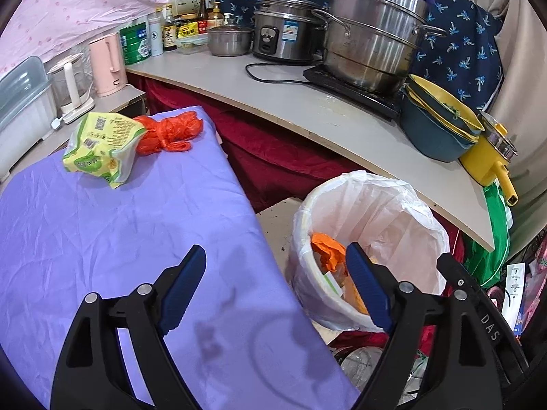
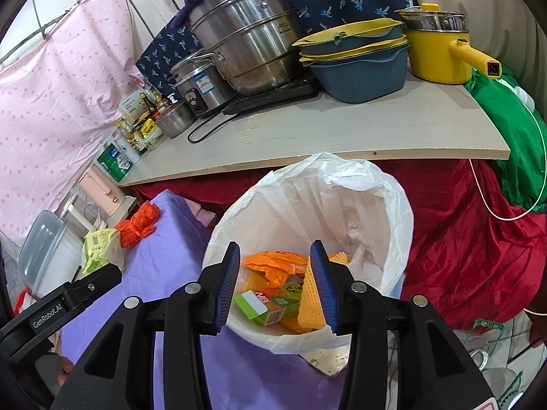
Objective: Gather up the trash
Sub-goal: 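Move both tools back over the yellow-green bag and orange plastic bag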
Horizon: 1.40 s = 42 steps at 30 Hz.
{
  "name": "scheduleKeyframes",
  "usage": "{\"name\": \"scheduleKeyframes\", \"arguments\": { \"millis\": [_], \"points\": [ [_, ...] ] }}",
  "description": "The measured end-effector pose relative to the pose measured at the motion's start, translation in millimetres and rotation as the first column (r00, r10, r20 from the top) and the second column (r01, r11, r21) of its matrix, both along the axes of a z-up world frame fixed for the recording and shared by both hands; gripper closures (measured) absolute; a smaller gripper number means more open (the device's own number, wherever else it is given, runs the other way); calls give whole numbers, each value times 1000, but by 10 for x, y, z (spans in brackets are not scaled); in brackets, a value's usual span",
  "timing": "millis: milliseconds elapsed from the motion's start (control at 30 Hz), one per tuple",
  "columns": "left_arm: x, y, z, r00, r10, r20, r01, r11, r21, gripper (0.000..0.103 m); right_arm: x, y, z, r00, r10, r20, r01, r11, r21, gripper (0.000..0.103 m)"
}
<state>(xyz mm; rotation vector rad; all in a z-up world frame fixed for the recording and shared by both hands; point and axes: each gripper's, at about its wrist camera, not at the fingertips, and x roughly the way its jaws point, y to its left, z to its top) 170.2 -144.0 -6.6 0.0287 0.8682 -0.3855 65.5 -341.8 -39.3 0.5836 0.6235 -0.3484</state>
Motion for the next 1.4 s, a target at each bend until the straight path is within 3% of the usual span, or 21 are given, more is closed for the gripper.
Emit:
{"name": "scheduleKeyframes", "arguments": {
  "millis": [600, 1033, 1400],
  "points": [
    [4, 1095, -11, 984, 175, -19, -175, 984, -18, 16, 277, 855, 130, 988, 154, 1, -154, 988, -26, 61],
    [246, 1939, -68, 942, 325, -87, -332, 940, -77, 13, 628, 1388, 96, 967, 253, -25, -253, 967, -37, 61],
    [789, 2352, -117, 906, 406, -121, -417, 903, -98, 13, 1156, 1721, -49, 947, 316, -58, -318, 947, -32, 61]
  ]
}}
